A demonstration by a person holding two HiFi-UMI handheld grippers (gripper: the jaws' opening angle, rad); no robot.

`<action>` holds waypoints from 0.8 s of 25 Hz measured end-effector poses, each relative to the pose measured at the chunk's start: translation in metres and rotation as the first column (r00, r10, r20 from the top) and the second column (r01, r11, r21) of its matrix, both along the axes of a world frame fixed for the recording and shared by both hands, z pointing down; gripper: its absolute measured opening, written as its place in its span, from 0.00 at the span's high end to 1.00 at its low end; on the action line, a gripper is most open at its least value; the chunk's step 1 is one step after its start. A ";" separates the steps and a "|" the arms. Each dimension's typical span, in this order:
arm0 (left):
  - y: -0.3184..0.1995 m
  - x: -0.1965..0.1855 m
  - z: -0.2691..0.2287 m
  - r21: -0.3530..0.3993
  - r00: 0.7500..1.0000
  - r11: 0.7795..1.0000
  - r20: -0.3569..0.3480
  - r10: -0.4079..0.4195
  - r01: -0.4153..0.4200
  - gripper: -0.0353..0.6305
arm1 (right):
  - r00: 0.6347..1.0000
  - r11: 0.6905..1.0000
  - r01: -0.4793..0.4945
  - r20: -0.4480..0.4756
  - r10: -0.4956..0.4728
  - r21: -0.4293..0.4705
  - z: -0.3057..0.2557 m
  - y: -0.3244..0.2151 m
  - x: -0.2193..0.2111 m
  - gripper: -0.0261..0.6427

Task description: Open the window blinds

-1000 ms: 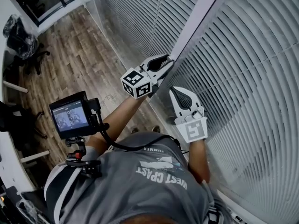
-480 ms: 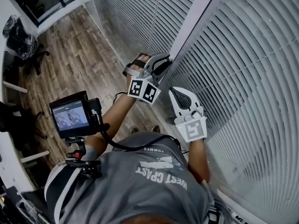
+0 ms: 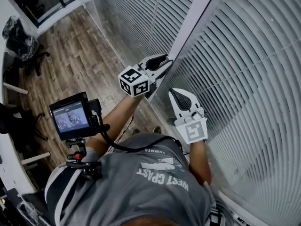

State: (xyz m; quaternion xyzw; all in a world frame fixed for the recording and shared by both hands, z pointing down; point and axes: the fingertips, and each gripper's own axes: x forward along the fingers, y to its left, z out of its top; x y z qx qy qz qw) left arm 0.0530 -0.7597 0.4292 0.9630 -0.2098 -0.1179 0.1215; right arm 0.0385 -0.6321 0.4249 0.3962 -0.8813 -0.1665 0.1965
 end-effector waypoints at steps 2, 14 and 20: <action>-0.001 -0.001 -0.001 -0.101 0.994 0.994 -0.106 0.019 -0.030 0.76 | 1.000 1.000 0.001 -0.003 -0.001 -0.003 0.000 0.000 0.000 0.96; 0.014 0.000 -0.002 0.394 0.935 0.917 0.297 -0.192 0.064 0.75 | 1.000 1.000 0.006 0.013 -0.006 -0.005 0.004 0.000 0.000 0.96; 0.021 0.005 0.004 0.597 0.825 0.802 0.459 -0.329 -0.012 0.76 | 1.000 1.000 0.007 0.003 -0.007 -0.006 0.007 0.000 0.000 0.96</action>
